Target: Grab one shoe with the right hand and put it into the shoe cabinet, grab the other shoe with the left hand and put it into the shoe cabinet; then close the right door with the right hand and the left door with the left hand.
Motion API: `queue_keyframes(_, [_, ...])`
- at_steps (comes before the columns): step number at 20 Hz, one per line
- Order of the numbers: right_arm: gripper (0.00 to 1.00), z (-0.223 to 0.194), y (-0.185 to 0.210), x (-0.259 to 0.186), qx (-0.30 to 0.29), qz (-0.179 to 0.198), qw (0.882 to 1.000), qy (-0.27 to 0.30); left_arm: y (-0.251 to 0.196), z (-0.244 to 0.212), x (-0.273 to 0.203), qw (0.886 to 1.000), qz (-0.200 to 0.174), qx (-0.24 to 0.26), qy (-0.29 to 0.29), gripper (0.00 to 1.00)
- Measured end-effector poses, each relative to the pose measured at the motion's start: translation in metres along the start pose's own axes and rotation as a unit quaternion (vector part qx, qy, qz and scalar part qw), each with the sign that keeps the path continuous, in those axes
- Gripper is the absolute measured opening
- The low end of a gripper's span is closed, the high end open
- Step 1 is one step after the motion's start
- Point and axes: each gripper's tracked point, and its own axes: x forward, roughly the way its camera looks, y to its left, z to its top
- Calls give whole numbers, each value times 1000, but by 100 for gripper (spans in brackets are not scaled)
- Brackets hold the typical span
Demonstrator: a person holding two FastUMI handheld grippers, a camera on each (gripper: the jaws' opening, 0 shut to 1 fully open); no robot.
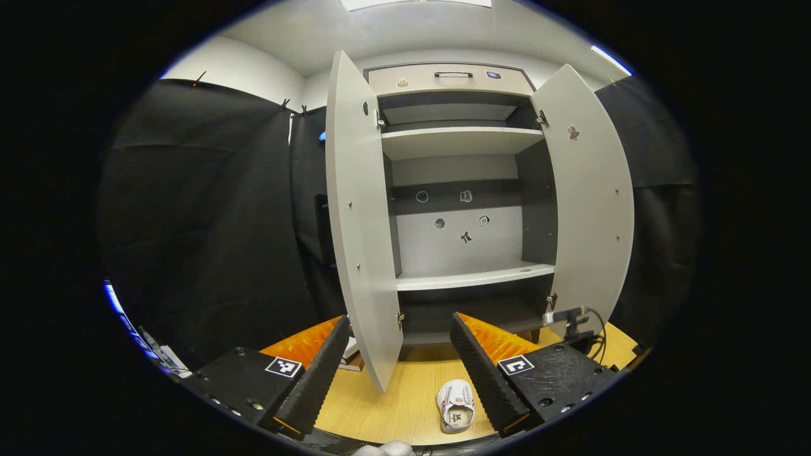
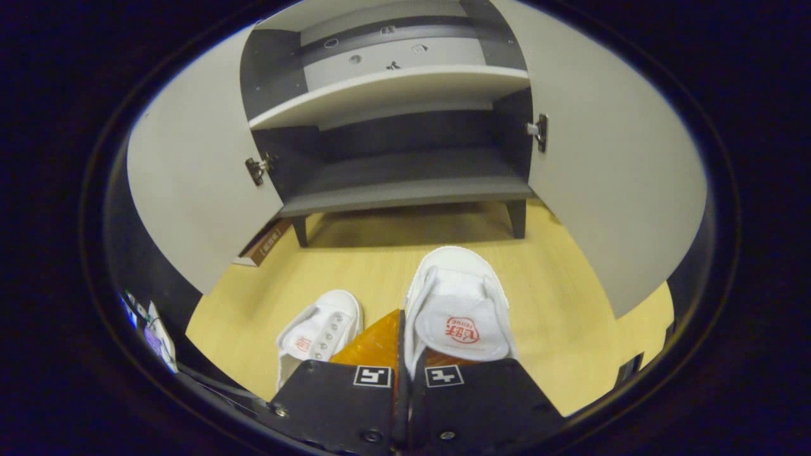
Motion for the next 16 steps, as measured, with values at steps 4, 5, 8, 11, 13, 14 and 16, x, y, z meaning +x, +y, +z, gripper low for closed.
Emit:
queue_keyframes(4, [6, 85, 13, -35, -28, 14, 997, -67, 3, -9, -6, 1000, 5, -11, 5, 96])
queue_keyframes(5, [6, 108, 15, -44, -35, 16, 996, -80, 4, -10, -7, 1000, 8, -14, 6, 96])
queue_keyframes(8, [6, 175, 32, -64, -43, 42, 991, -117, 10, -11, -11, 999, 26, -24, 4, 96])
queue_keyframes(11, [6, 239, 34, -62, -66, 31, 985, -155, 14, -12, -14, 998, 43, -37, -1, 96])
queue_keyframes(13, [6, 278, 34, -58, -70, 24, 982, -174, 15, -14, -15, 998, 53, -41, 2, 96])
queue_keyframes(14, [6, 296, 32, -49, -73, 17, 981, -178, 15, -14, -15, 997, 56, -43, 3, 96])
queue_keyframes(16, [6, 328, 31, -30, -75, 5, 980, -184, 17, -13, -18, 997, 67, -46, 2, 96])
